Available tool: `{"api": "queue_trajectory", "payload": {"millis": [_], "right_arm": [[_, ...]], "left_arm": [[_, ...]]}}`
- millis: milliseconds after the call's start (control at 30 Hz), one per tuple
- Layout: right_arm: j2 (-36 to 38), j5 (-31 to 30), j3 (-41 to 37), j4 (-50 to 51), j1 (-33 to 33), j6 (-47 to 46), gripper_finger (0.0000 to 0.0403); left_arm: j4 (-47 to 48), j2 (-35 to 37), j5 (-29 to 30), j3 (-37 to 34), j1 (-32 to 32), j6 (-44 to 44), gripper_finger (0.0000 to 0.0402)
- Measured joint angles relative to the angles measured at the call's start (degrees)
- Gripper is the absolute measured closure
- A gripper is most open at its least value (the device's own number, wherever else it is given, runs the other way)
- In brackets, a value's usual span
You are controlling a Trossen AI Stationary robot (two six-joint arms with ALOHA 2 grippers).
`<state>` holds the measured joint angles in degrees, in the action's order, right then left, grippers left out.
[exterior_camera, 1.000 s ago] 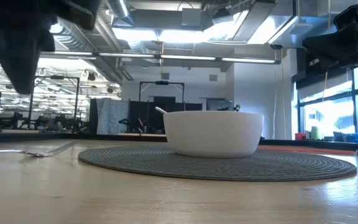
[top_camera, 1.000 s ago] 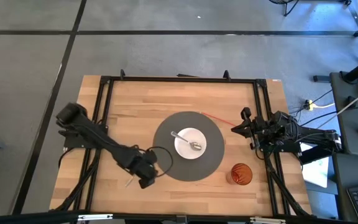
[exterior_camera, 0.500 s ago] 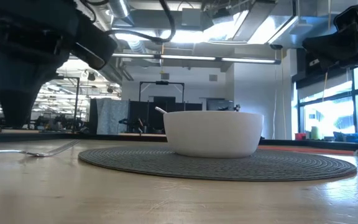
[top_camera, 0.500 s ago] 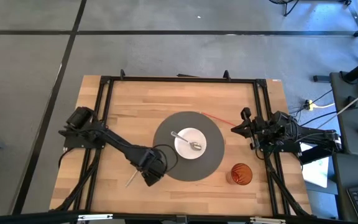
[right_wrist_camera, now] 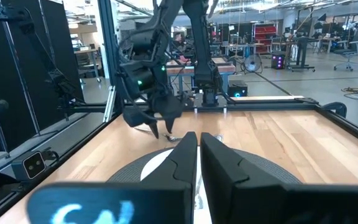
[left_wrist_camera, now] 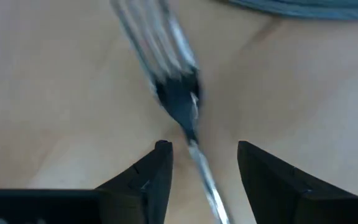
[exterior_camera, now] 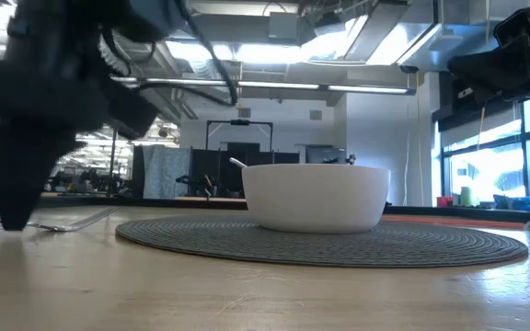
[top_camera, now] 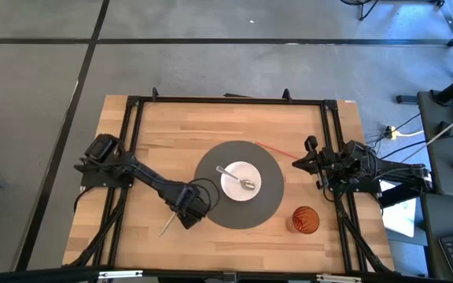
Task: Pick & Place Utensil
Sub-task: Put the silver fork into the white bowl
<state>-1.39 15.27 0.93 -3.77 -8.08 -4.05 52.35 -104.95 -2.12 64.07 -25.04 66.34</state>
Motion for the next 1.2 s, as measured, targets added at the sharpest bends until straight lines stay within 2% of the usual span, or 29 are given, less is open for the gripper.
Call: {"api": "queue_trajectory", "payload": {"millis": [300,400,533,667,767,1000,1100,1200], "right_arm": [[0.02,-0.02,0.0,0.04,0.0,0.2,0.038],[0.02,-0.02,0.0,0.11,0.0,0.22,0.038],[0.02,-0.04,0.0,0.24,0.0,0.22,0.038],[0.0,-0.07,0.0,0.23,0.0,0.22,0.038],[0.02,-0.09,0.0,0.24,0.0,0.22,0.038],[0.0,-0.13,0.0,0.24,0.0,0.24,0.038],[0.01,-0.17,0.0,0.24,0.0,0.26,0.038],[0.0,-0.17,0.0,0.24,0.0,0.26,0.038]], "left_arm": [[-3.97,0.51,-0.78,-4.91,1.21,-0.19,0.028],[-4.57,0.55,-0.81,-5.13,1.16,-0.89,0.0313],[-4.94,0.49,-1.04,-5.12,1.14,-0.61,0.038],[-3.34,0.13,-0.86,-4.04,1.14,-2.22,0.0389],[0.75,-0.3,0.53,-1.21,0.99,-3.62,0.0393],[21.41,-0.26,7.56,9.99,-0.29,-5.3,0.0395],[23.51,-0.18,11.66,16.1,-1.05,-10.12,0.0395],[27.04,-0.13,16.56,20.92,-1.7,-18.6,0.0395]]}}
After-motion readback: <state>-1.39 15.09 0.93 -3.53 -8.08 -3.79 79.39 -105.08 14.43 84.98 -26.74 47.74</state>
